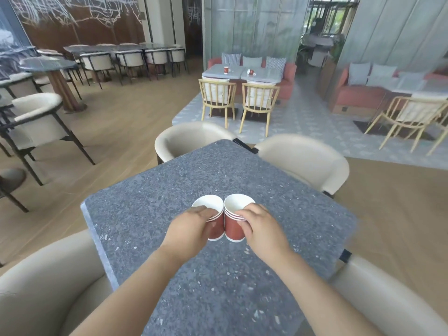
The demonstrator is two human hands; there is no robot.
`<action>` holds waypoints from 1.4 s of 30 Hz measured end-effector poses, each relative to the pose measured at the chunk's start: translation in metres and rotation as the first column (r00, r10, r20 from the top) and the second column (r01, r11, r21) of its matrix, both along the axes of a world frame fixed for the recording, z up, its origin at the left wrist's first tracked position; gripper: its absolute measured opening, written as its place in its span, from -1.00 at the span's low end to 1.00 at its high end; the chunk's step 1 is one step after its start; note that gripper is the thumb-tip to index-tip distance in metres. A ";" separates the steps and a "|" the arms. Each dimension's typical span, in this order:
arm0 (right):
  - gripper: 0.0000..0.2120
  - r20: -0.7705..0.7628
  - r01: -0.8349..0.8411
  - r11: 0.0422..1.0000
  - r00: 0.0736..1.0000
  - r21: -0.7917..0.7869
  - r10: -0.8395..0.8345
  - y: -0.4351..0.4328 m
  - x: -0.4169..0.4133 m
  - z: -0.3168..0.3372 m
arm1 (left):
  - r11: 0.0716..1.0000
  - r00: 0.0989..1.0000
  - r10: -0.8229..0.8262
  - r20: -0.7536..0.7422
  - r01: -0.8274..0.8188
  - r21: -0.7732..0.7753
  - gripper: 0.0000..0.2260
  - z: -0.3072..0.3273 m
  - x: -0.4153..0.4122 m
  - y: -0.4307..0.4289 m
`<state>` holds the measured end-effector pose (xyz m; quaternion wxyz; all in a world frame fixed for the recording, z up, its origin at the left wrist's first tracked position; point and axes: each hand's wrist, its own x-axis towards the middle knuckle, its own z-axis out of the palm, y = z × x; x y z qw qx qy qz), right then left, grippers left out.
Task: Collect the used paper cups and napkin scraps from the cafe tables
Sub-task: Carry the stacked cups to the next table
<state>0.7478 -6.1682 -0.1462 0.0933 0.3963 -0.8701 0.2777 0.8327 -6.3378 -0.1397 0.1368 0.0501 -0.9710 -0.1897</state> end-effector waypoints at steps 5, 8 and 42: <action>-0.81 -0.039 -0.003 1.000 0.999 -0.021 0.002 0.039 0.016 0.014 | 0.999 0.988 -0.034 -0.154 0.037 0.013 -0.85 0.009 0.020 0.040; -0.81 -0.049 -0.029 0.999 0.998 -0.028 0.027 0.052 0.038 0.015 | 0.999 0.984 -0.027 -0.175 0.033 0.032 -0.81 0.009 0.045 0.054; -0.82 -0.016 -0.943 0.230 0.240 -0.239 0.971 -0.246 0.669 0.006 | 0.293 0.239 0.945 -0.221 -0.921 0.258 -0.80 0.007 0.767 -0.041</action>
